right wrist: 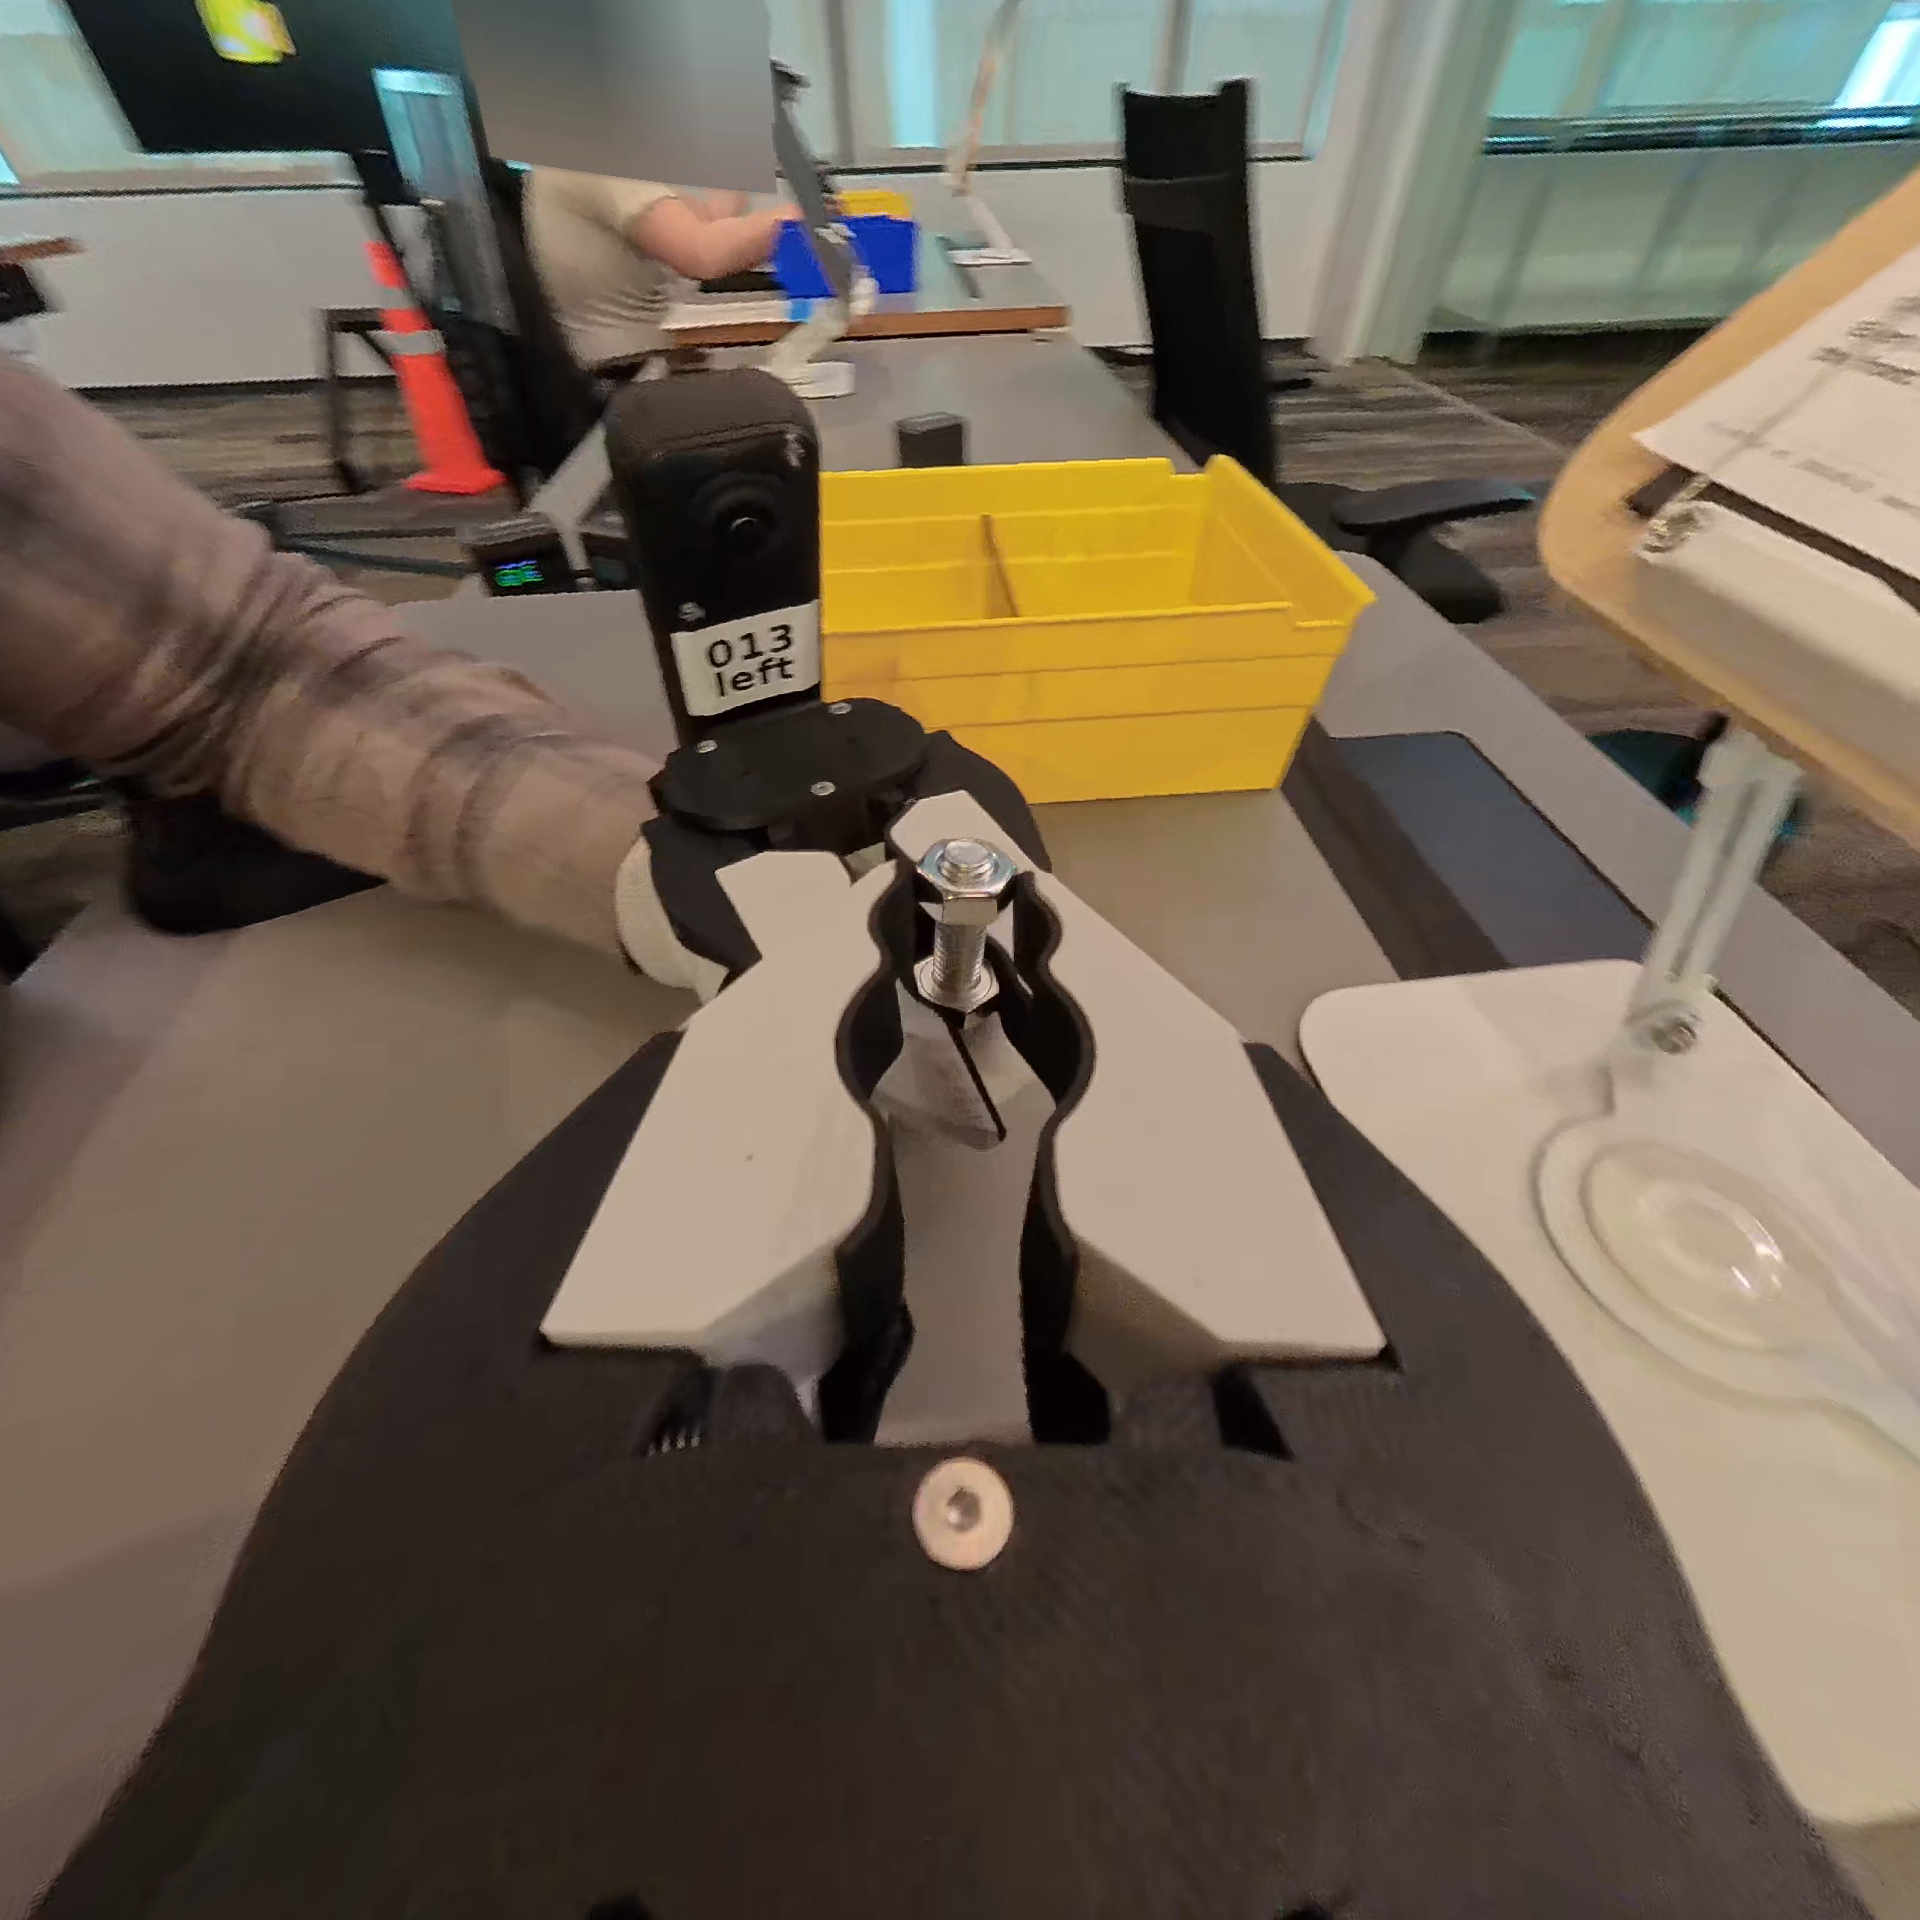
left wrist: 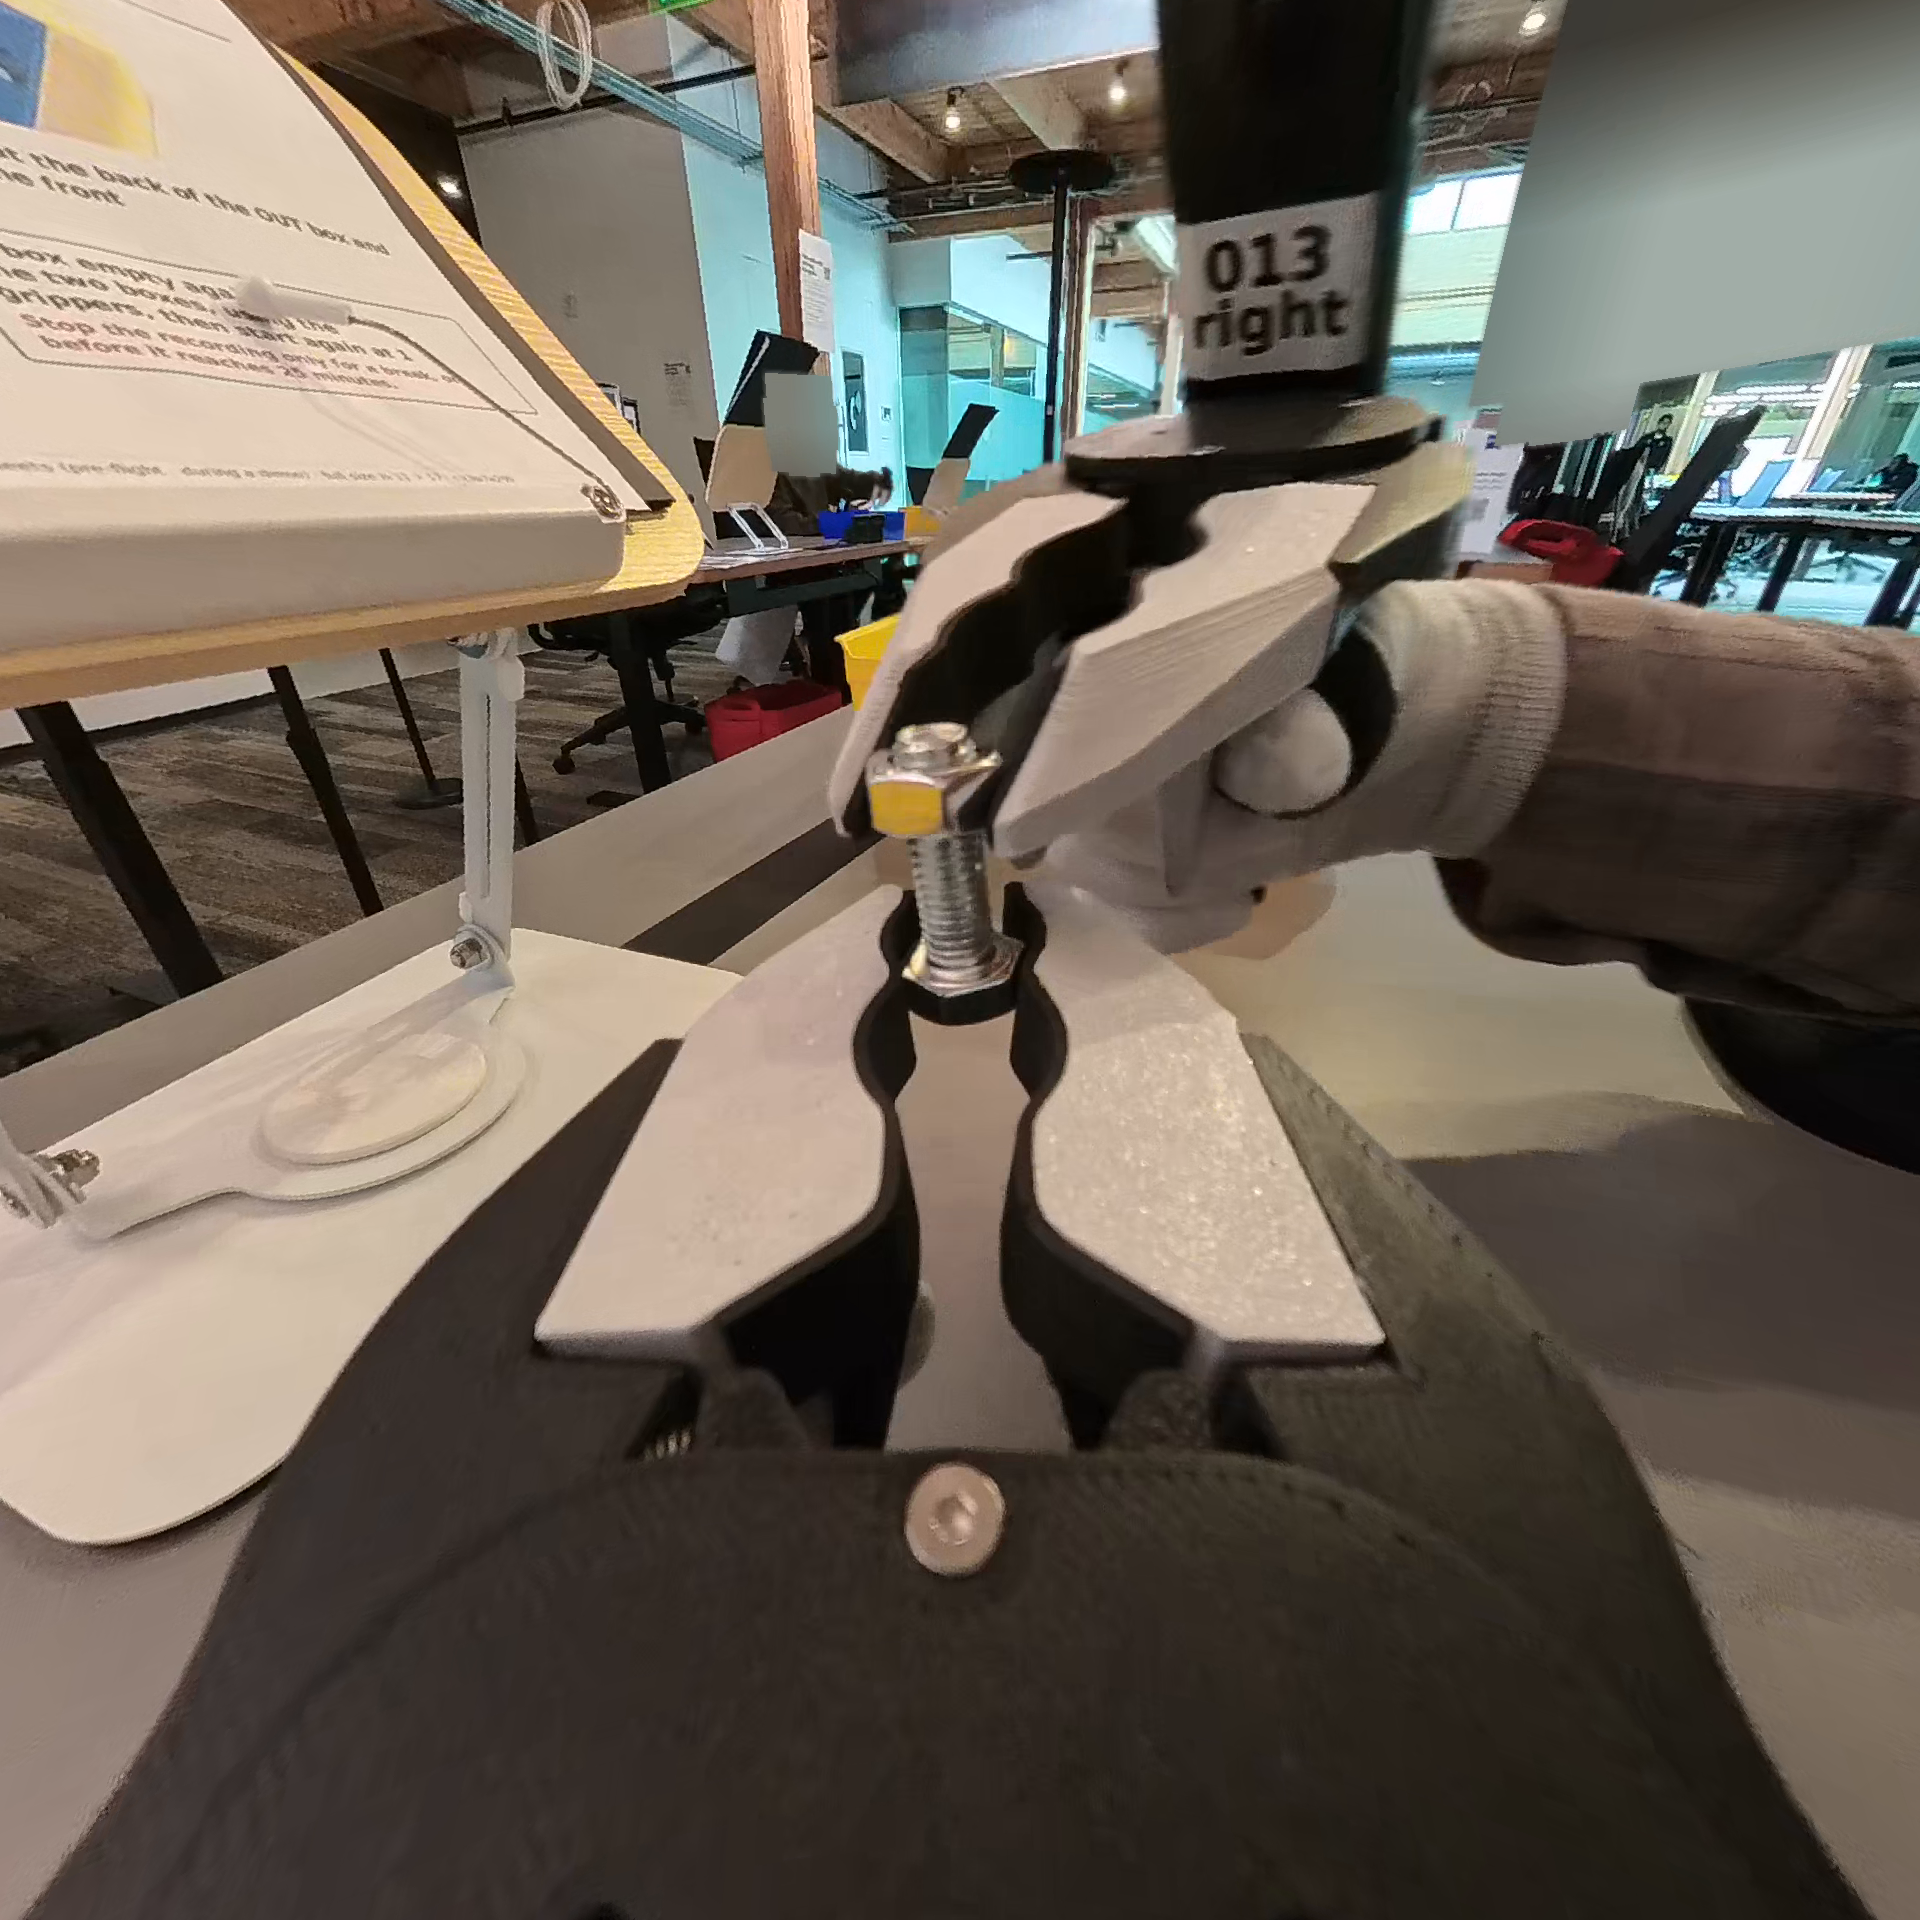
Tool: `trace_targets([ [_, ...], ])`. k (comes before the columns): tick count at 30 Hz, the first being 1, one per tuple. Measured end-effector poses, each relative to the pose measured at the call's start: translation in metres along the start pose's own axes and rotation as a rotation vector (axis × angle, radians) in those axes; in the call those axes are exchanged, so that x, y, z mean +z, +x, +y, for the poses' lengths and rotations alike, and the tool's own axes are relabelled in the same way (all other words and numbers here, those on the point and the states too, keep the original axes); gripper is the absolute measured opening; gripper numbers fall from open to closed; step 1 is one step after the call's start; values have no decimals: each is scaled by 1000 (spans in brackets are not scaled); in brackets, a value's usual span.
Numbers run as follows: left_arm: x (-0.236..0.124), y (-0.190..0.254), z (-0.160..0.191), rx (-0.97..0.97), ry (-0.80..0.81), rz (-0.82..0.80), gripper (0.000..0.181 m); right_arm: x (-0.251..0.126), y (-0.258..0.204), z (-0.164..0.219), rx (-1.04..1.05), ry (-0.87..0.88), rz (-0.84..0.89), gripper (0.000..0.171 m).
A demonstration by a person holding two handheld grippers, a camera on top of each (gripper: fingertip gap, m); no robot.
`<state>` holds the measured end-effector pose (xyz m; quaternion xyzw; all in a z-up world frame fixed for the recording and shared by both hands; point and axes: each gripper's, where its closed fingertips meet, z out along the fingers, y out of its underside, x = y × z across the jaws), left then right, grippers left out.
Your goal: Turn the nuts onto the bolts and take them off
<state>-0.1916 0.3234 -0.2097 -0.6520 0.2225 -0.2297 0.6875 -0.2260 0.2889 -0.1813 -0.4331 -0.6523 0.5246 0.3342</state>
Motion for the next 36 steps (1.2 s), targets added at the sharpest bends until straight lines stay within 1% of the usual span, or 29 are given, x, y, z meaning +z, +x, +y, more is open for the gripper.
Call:
trace_targets([
  [5,0,0,0,8,-1,-6,14,0,3,0,28,16,280,16],
  [9,0,0,0,14,-4,-9,14,-2,6,0,88,85,505,17],
  [14,2,3,2,38,-20,-12,14,-9,9,2,98,143,827,17],
  [16,1,3,1,41,-15,-10,14,-7,7,1,96,168,908,17],
  [18,1,3,1,42,-15,-11,14,-7,7,1,115,185,938,17],
  [23,2,4,1,39,-12,-1,14,-10,9,0,91,155,930,17],
  [24,2,5,1,48,-14,4,14,-11,8,-2,72,152,921,22],
  [25,2,7,2,55,-16,8,14,-14,7,-5,55,159,910,36],
  [26,2,7,1,57,-16,9,14,-14,5,-9,40,163,875,43],
  [27,2,7,1,54,-14,10,14,-13,2,-12,26,156,814,43],
  [29,2,7,1,49,-11,10,14,-18,2,-18,12,136,728,50],
  [30,2,7,1,50,-11,11,14,-17,-3,-24,2,139,630,45],
  [31,2,7,1,50,-10,12,14,-20,-3,-28,-7,134,573,43],
  [33,1,7,1,48,-9,14,14,-20,-5,-28,-38,79,420,42],
  [35,1,7,1,43,-7,15,14,-25,2,-29,-51,63,320,42],
  [36,1,6,0,41,-6,16,14,-25,-2,-27,-47,51,223,41],
])
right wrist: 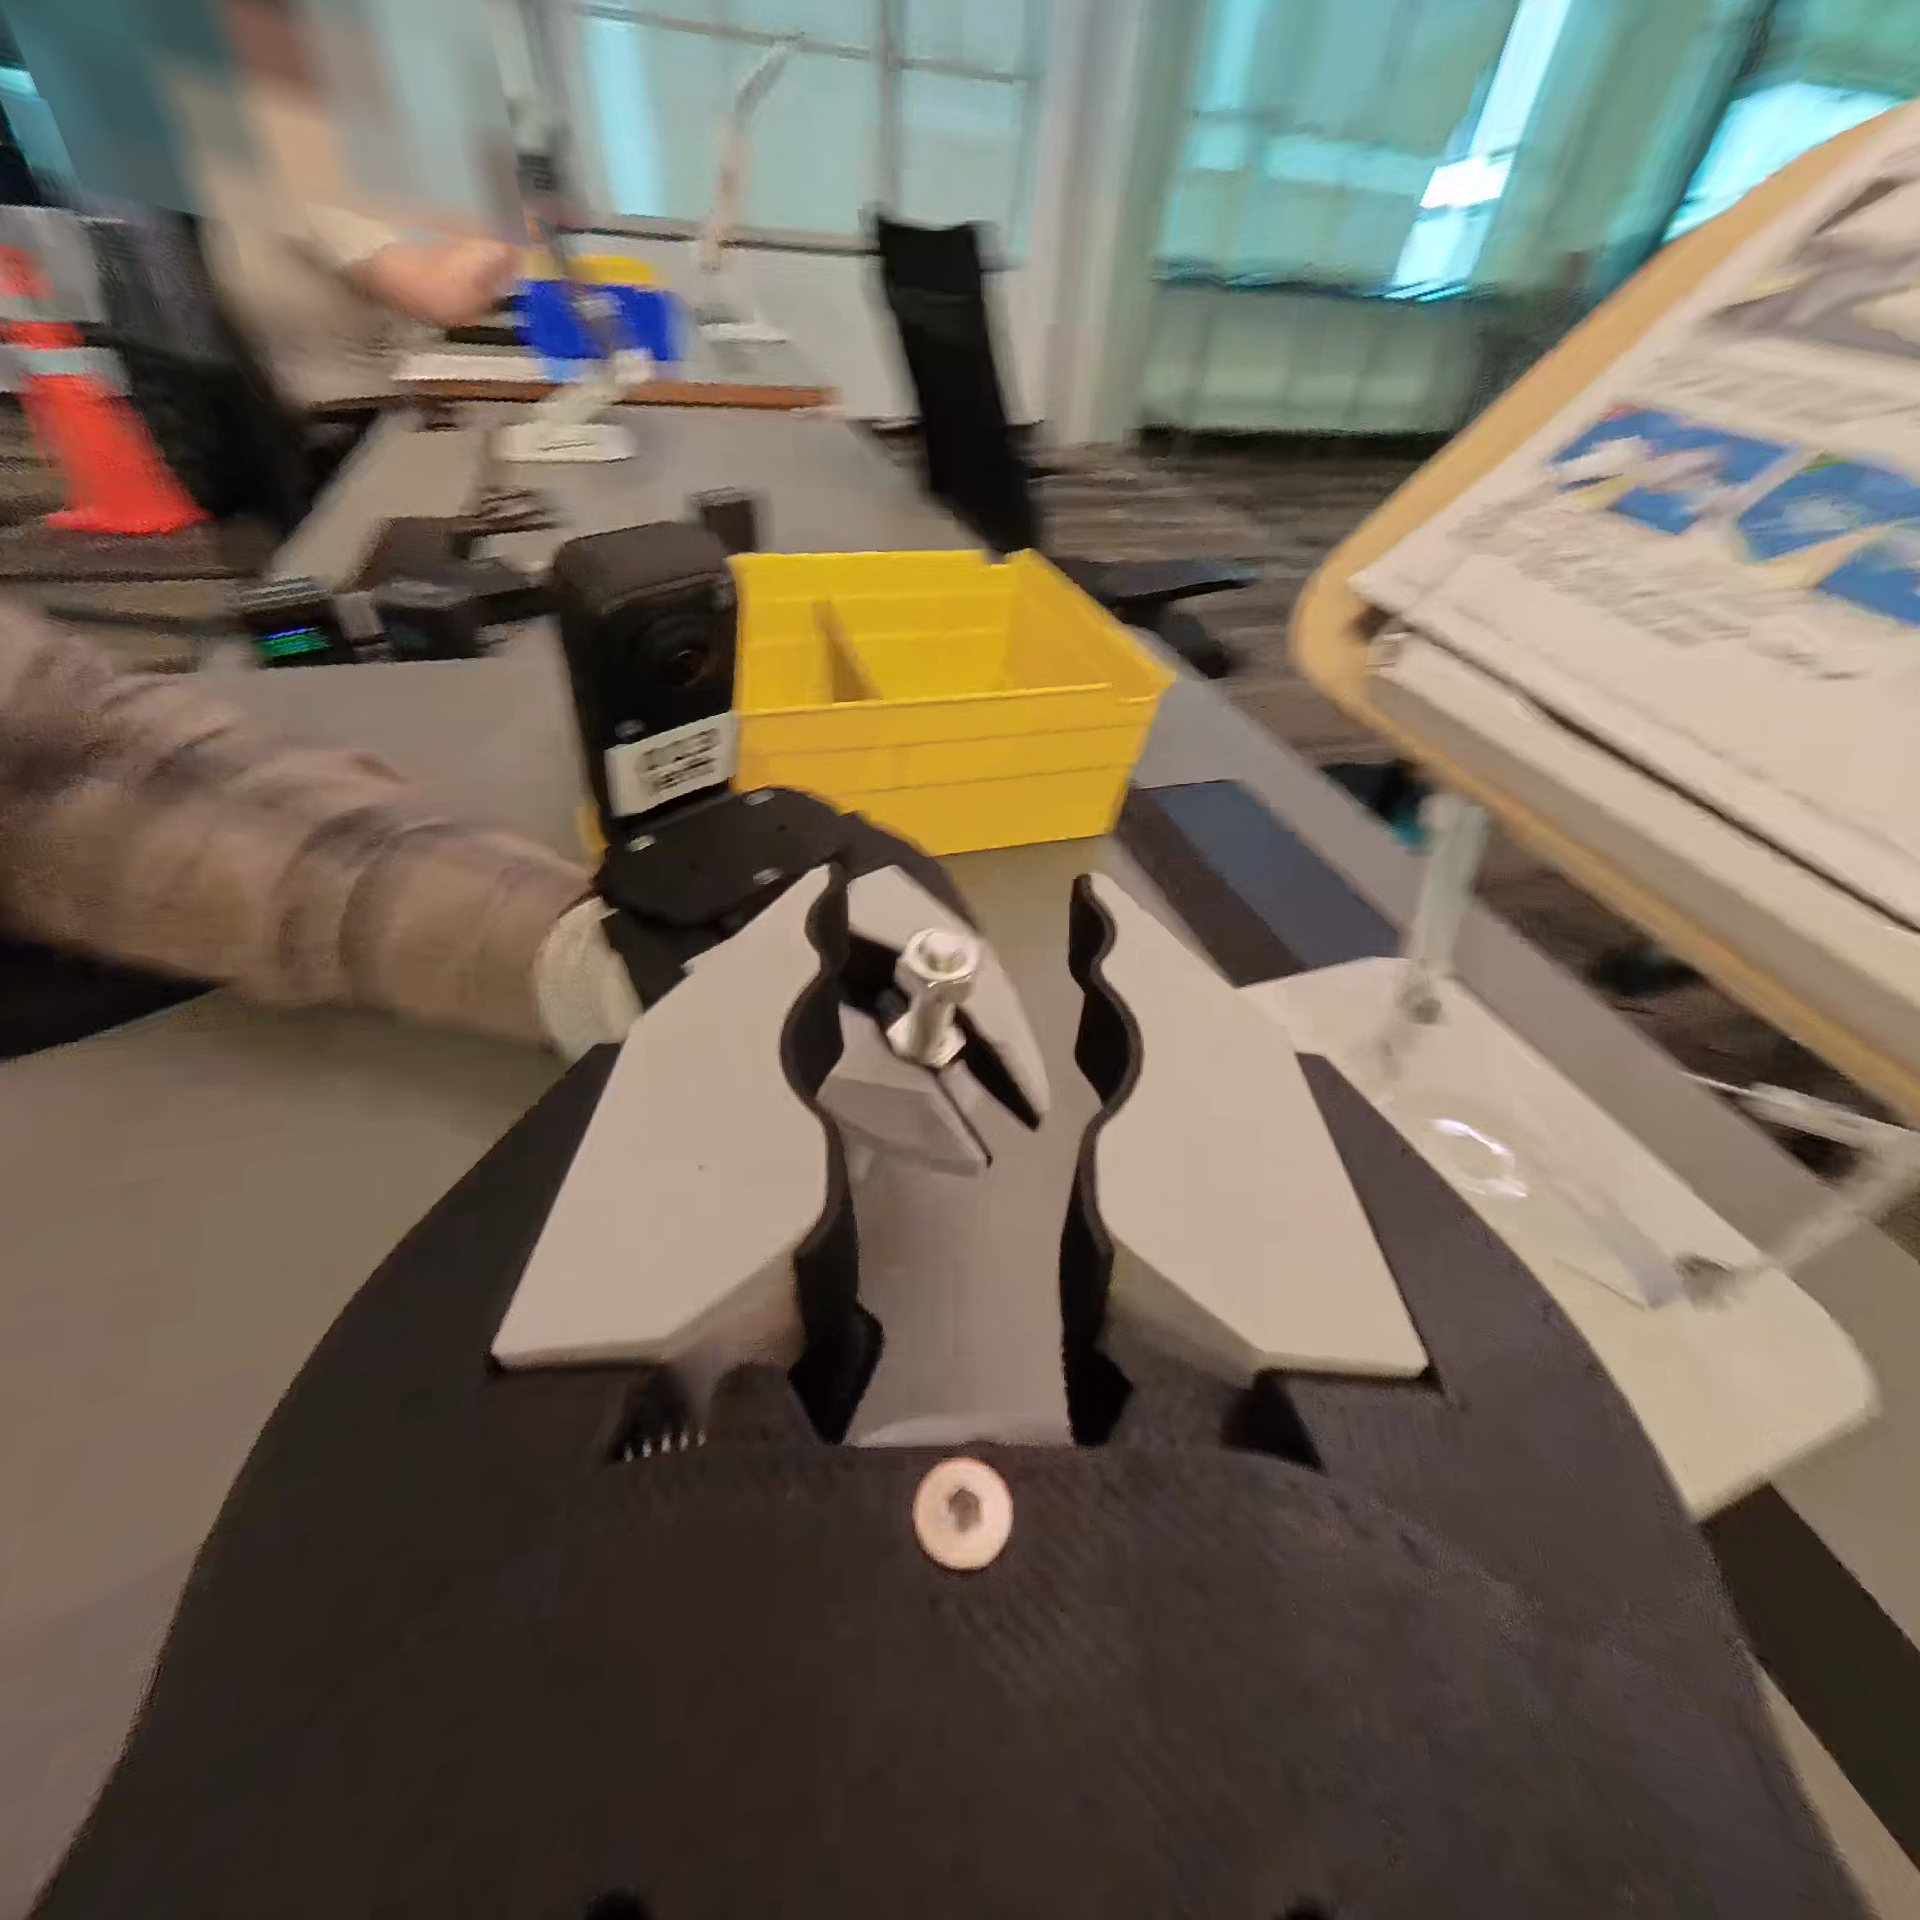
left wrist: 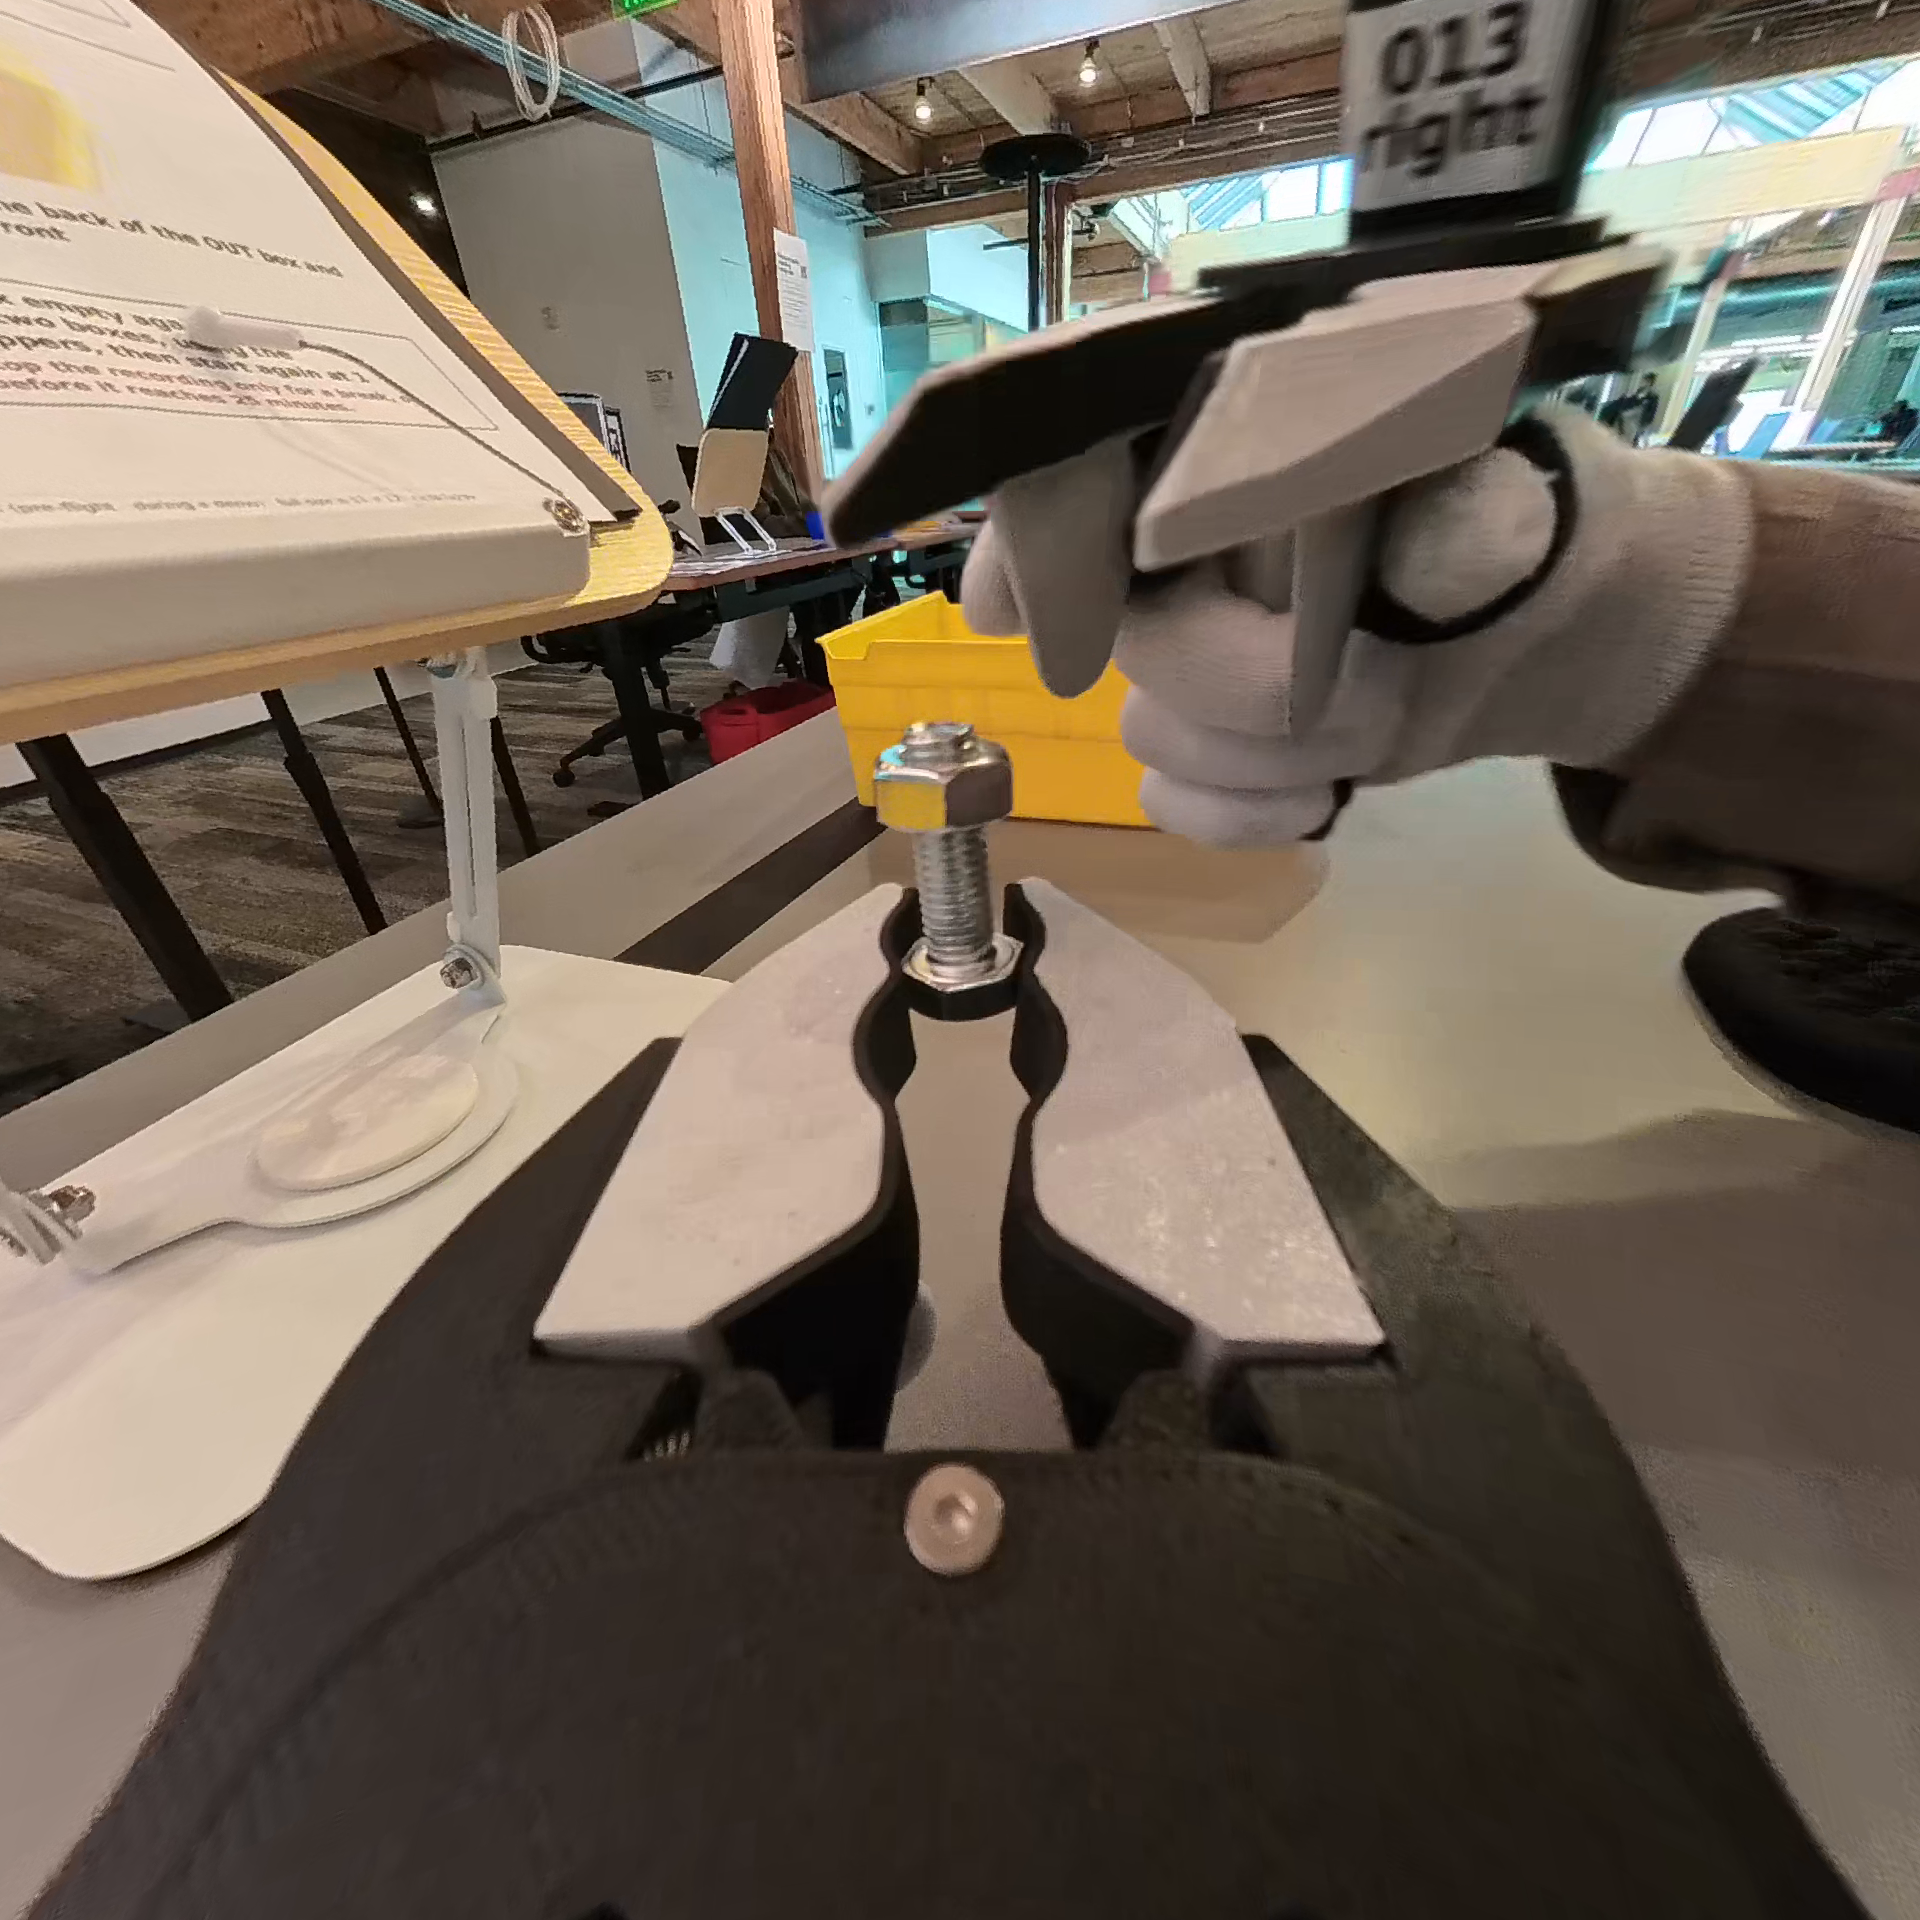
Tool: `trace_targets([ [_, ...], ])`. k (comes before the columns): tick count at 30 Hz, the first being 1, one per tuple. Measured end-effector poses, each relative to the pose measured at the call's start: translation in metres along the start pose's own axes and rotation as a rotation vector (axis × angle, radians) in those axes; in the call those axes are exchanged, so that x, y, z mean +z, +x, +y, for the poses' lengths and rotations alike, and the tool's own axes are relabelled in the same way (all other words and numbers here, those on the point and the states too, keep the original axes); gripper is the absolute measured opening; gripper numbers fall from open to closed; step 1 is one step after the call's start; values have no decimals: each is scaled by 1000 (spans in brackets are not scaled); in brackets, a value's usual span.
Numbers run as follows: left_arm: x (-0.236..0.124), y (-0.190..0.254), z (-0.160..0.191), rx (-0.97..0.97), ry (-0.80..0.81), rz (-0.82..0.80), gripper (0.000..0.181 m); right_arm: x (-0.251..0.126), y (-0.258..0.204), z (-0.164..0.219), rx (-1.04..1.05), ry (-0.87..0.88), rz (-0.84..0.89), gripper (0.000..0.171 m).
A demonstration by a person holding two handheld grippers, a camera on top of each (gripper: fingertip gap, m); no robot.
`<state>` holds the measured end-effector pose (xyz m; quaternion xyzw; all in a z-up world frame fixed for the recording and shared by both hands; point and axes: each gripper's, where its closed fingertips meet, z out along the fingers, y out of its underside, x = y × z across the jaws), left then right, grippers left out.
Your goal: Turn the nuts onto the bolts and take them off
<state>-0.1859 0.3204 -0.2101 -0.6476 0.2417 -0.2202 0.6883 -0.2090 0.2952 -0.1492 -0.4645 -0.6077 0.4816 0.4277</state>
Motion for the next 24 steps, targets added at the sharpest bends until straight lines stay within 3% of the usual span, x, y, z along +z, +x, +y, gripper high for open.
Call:
trace_targets([
  [10,-1,0,0,-11,4,10,14,7,-8,18,-34,-18,-471,30],
  [17,-1,1,-1,-20,7,17,14,17,-11,27,-46,-26,-588,16],
  [24,-1,0,0,-29,4,15,14,17,-8,28,-27,-9,-600,16],
])
